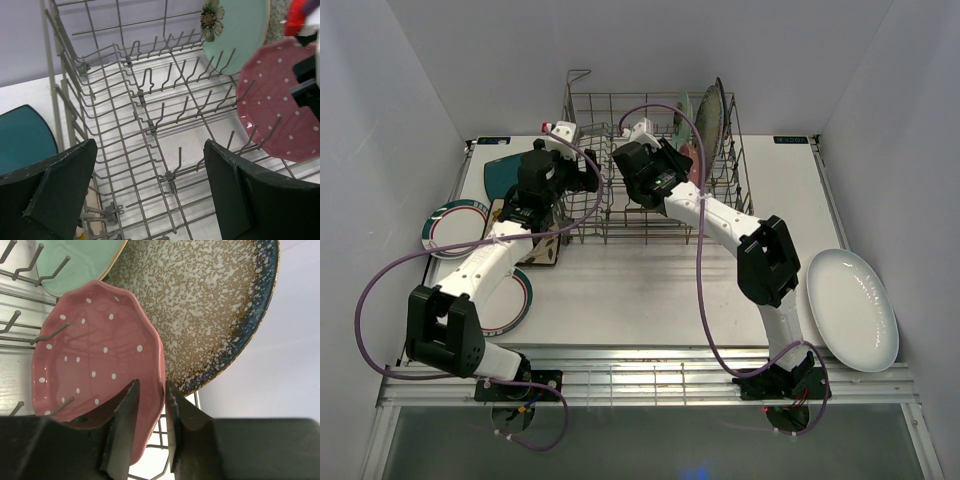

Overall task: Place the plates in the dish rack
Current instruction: Insert the plate into the dish rack.

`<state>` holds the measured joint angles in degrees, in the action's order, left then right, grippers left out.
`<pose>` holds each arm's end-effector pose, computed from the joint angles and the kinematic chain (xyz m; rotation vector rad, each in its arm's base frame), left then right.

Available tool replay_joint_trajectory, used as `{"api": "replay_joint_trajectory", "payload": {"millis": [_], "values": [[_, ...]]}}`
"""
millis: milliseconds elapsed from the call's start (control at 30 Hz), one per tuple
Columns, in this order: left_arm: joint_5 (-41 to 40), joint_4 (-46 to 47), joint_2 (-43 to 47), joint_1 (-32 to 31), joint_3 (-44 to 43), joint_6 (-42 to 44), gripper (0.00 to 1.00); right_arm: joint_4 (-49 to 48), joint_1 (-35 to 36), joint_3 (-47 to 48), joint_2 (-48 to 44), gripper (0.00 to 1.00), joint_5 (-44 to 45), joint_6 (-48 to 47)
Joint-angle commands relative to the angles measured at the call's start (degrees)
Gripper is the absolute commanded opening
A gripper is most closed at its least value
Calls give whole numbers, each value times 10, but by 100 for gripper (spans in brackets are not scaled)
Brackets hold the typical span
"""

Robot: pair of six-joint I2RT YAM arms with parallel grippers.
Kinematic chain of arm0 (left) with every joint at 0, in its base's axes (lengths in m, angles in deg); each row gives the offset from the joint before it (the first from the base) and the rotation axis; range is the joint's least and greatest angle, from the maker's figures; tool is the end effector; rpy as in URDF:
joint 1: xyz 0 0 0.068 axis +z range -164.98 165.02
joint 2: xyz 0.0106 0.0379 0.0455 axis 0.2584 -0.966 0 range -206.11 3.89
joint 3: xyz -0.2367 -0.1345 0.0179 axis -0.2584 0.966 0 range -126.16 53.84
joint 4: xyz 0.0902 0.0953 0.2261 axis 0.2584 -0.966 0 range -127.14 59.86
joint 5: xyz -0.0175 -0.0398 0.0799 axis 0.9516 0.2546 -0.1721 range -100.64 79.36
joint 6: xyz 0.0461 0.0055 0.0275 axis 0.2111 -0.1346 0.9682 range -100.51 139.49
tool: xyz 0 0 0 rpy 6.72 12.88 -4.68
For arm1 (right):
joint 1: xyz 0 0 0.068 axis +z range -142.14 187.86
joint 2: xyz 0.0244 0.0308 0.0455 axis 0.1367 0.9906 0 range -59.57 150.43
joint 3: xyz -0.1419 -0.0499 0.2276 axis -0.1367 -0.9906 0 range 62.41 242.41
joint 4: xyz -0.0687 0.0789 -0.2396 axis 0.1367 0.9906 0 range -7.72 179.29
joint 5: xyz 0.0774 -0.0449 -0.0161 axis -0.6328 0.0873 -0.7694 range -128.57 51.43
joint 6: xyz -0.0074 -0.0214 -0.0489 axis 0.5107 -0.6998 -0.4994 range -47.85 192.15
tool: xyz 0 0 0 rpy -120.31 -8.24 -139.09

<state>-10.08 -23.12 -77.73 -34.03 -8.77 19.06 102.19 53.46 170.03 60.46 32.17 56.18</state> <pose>0.3212 -0.1114 0.3288 0.2962 1.7624 -0.2535 0.3576 0.3170 0.3023 -0.3030 1.8218 -0.9382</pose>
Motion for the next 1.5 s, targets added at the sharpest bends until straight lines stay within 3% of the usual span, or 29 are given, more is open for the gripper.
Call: {"api": "replay_joint_trajectory", "payload": {"millis": [0,333,667,800,967,1000,1067,1100,1267,1467], "values": [[-6,-14,33,18,-22,-32,98,-18,-2,-8,-40,34,4,23],[22,-18,44,45,-23,-56,98,-21,-3,-35,-70,40,-11,41],[12,-3,64,55,-9,-55,98,-124,-2,-140,-160,60,-34,25],[4,2,69,55,-5,-49,98,-144,-2,-167,-197,78,-42,31],[3,5,70,55,-1,-45,98,-172,0,-212,-240,91,-53,42],[3,5,71,55,-1,-44,98,-175,0,-228,-254,97,-56,45],[3,6,72,55,-1,-41,98,-191,1,-246,-271,99,-56,51],[3,6,72,55,-1,-41,98,-192,1,-257,-290,90,-60,52],[-17,11,75,55,7,-36,98,-252,3,-352,-365,90,-75,87],[-6,12,71,56,13,-31,98,-306,3,-494,-521,90,-111,155]]}}
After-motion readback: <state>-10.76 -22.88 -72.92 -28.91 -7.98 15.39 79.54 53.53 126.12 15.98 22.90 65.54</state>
